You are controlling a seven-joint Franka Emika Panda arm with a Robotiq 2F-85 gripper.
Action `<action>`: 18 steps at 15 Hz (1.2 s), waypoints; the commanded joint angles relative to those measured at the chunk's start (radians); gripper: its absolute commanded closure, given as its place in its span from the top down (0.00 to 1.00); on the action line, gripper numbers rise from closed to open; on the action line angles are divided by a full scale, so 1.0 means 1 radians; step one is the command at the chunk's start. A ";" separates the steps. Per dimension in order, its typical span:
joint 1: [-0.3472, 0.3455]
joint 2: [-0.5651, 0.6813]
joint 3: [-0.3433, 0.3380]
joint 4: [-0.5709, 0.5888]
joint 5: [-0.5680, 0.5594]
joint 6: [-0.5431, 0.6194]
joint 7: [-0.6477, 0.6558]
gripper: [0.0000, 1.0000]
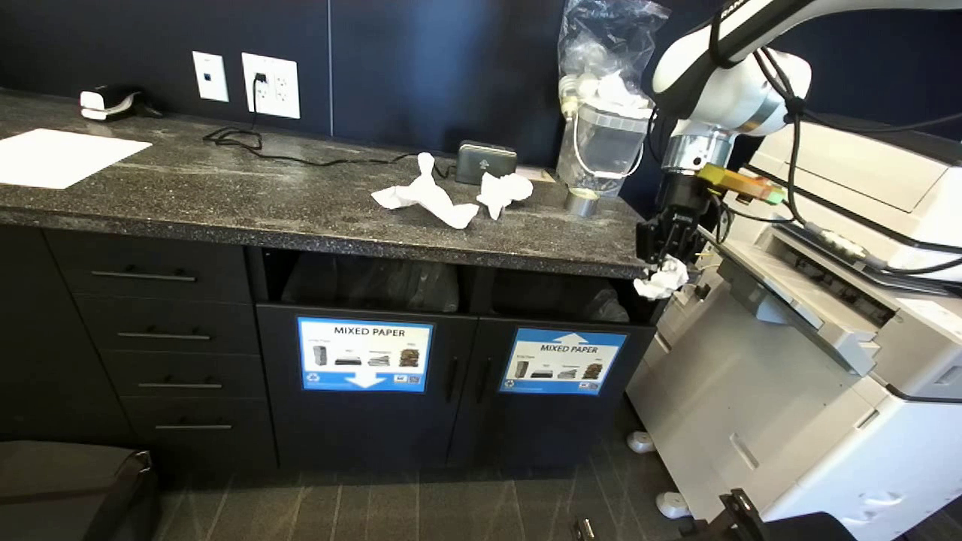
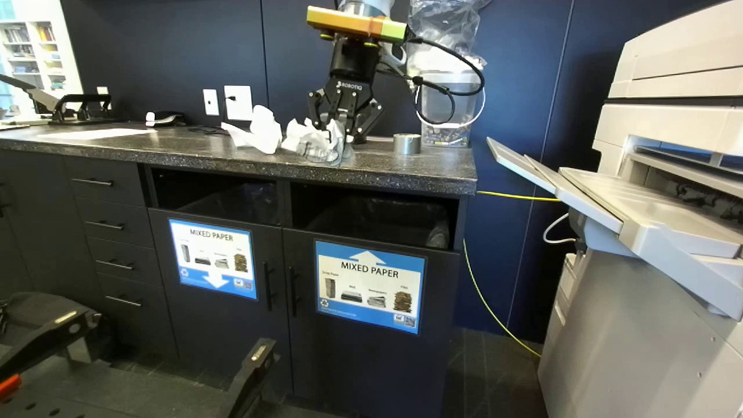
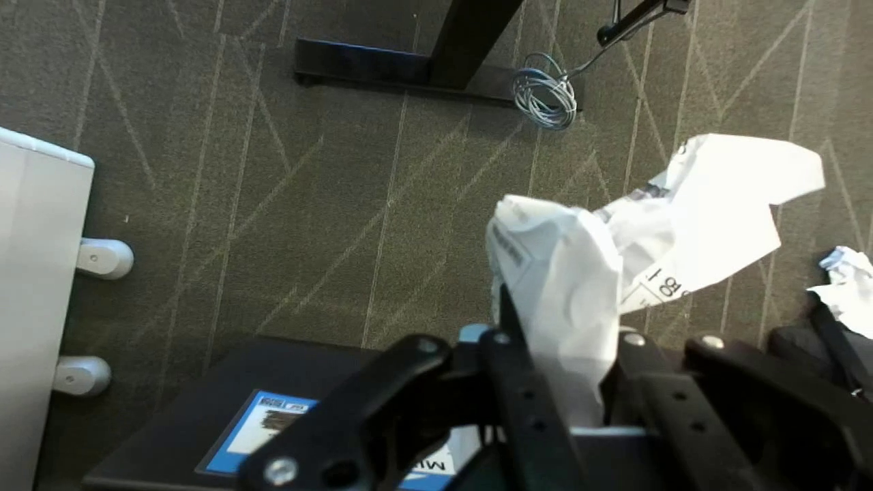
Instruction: Place two crumpled papers inside the bin on the right
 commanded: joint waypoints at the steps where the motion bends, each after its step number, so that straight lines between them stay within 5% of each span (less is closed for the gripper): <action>1: 0.012 -0.112 0.010 -0.255 0.059 0.195 -0.064 0.07; 7: 0.014 -0.059 0.044 -0.441 0.197 0.493 -0.202 0.07; 13: -0.020 0.070 0.115 -0.430 0.297 0.719 -0.365 0.07; 18: -0.117 0.140 0.235 -0.455 0.378 0.938 -0.528 0.07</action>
